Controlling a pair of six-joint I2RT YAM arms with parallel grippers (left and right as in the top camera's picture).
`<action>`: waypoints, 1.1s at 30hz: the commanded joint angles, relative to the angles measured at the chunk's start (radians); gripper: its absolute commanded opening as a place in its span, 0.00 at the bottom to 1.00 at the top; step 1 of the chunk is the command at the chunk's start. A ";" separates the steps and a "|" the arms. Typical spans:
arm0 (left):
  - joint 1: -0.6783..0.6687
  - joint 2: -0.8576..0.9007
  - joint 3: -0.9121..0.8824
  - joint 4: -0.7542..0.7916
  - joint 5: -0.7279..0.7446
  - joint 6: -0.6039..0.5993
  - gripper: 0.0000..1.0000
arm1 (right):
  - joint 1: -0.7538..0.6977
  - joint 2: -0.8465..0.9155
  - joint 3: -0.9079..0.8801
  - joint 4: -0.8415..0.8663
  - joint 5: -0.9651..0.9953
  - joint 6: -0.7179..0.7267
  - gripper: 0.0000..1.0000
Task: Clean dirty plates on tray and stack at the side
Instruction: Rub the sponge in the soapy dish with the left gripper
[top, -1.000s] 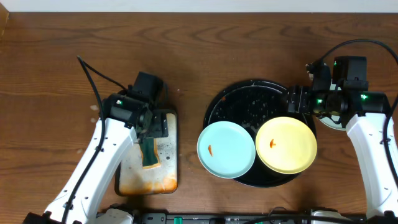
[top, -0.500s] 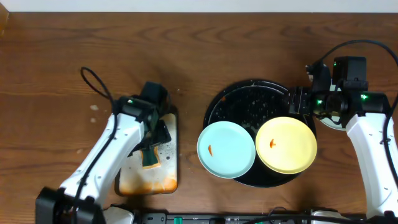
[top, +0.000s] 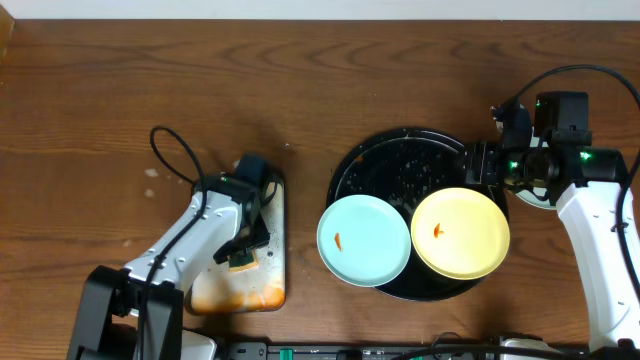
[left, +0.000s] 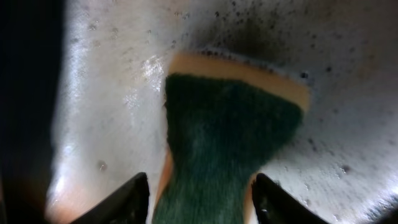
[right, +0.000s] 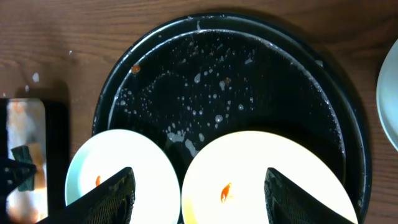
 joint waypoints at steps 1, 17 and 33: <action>0.003 0.002 -0.054 0.081 -0.002 0.088 0.40 | 0.009 0.001 0.005 0.002 0.003 -0.013 0.64; 0.003 -0.024 -0.001 0.211 0.050 0.349 0.08 | 0.009 0.001 0.005 0.002 0.003 -0.013 0.62; 0.003 -0.015 -0.091 0.320 0.047 0.354 0.08 | 0.009 0.001 0.005 0.003 0.002 -0.013 0.61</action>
